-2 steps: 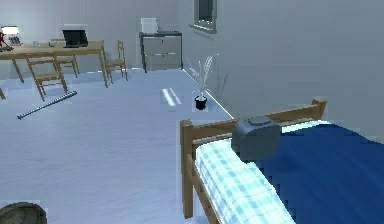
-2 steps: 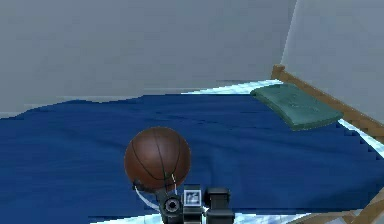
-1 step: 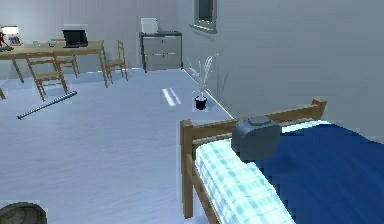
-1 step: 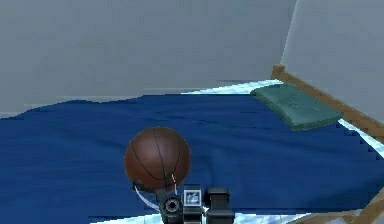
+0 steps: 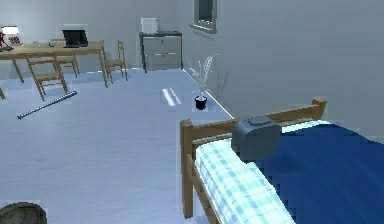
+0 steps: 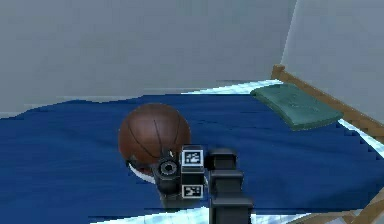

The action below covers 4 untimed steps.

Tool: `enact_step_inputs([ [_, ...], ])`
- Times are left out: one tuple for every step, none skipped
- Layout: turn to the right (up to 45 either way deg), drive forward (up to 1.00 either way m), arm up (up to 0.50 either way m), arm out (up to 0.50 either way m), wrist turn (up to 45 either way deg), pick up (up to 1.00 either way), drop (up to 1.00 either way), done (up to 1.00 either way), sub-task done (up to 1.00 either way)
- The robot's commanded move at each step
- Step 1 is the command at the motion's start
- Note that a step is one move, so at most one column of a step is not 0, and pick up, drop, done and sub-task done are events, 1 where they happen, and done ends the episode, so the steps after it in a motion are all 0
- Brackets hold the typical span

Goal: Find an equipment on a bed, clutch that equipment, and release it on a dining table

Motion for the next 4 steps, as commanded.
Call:
enact_step_inputs([
  [0.0,0.0,0.1,0.0,0.0,0.0,0.0,0.0,0.0],
  [0.0,0.0,0.0,0.0,-45.0,0.0,0.0,0.0,0.0],
  [0.0,0.0,0.0,0.0,-45.0,0.0,0.0,0.0,0.0],
  [0.0,0.0,0.0,0.0,-15.0,0.0,0.0,0.0,0.0],
])
